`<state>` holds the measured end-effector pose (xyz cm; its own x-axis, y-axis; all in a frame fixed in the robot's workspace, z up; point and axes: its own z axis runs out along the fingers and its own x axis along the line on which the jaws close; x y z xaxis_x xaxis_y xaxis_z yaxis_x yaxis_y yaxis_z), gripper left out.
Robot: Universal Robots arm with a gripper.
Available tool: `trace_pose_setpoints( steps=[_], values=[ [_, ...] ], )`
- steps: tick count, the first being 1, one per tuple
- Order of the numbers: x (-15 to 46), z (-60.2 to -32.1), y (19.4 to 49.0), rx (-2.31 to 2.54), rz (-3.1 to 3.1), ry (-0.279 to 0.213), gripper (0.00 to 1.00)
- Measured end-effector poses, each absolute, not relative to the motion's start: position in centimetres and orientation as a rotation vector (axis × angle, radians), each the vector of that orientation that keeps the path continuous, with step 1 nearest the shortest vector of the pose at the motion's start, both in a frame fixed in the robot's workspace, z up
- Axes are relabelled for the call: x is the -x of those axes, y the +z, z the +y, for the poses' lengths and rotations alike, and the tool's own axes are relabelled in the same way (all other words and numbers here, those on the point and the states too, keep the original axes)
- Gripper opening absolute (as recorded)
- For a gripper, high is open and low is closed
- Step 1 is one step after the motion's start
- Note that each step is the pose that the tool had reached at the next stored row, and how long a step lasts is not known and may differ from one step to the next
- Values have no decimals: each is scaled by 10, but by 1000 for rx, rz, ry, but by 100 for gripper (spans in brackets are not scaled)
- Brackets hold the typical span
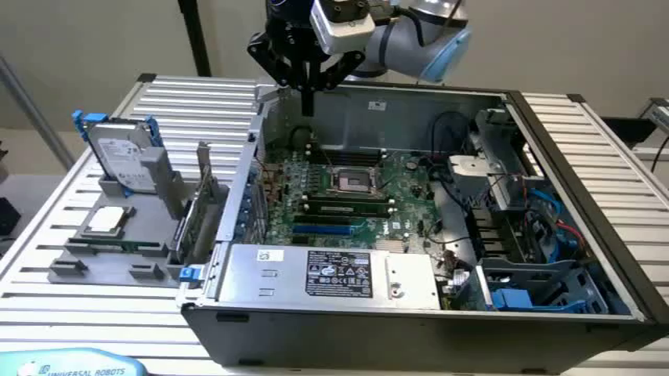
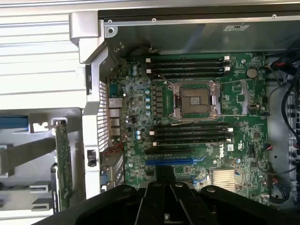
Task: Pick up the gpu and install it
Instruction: 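Reach for the gpu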
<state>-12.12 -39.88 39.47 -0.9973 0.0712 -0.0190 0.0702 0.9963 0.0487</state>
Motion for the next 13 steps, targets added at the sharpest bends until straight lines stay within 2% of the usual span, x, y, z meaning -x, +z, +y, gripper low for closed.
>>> trace_pose_setpoints(
  steps=[13],
  values=[
    [121,-399,395,-110,3118,75,11]
  ],
)
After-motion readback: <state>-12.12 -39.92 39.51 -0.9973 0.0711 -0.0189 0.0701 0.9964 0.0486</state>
